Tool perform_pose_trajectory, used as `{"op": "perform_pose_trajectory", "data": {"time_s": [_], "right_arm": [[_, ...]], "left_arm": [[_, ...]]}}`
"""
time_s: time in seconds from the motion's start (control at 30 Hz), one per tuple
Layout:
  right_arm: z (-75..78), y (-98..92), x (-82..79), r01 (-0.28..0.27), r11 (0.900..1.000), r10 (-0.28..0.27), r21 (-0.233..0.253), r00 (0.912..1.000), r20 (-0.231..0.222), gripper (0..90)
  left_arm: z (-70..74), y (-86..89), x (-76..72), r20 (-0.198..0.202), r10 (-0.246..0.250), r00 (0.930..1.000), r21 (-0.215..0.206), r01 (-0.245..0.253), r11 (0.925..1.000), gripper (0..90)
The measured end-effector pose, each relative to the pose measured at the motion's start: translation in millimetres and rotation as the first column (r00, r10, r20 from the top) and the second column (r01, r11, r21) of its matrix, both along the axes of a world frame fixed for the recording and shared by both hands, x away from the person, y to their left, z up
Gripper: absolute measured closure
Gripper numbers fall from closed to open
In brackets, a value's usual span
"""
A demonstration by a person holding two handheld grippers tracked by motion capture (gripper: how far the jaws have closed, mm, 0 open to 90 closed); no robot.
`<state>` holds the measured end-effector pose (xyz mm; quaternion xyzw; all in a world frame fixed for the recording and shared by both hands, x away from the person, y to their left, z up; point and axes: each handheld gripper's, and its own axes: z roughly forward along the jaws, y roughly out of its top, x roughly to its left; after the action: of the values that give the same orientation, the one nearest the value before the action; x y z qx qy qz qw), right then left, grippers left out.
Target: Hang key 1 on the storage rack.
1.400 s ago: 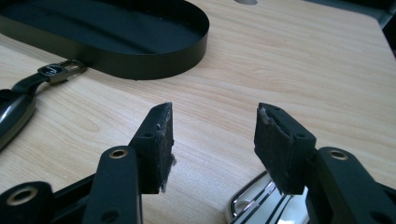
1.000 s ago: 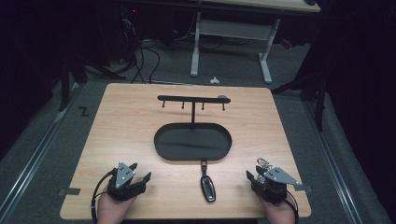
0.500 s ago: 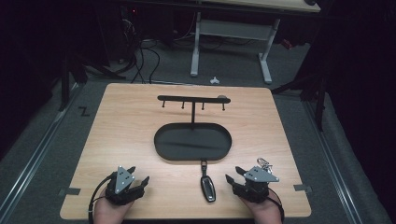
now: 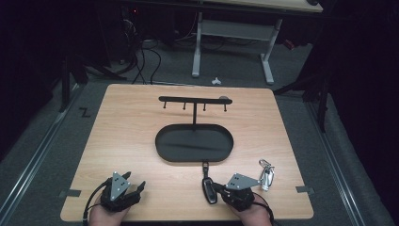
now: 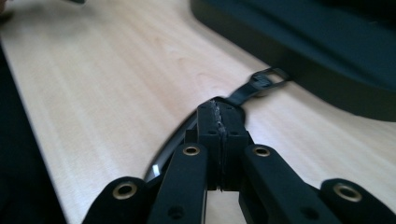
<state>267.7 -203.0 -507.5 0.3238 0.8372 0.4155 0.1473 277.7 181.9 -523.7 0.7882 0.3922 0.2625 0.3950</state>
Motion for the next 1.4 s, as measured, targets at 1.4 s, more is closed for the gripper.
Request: {"op": "perform_pose_trajectory", "data": {"time_s": [1.4], "right_arm": [[-11.0, -51.0, -9.3, 0.169, 0.982, -0.170, -0.079, 0.9855, -0.001, 89.9]], "left_arm": [[8.5, -30.7, 17.4, 0.056, -0.072, 0.9958, -0.025, 0.074, 0.9970, 37.3]]}}
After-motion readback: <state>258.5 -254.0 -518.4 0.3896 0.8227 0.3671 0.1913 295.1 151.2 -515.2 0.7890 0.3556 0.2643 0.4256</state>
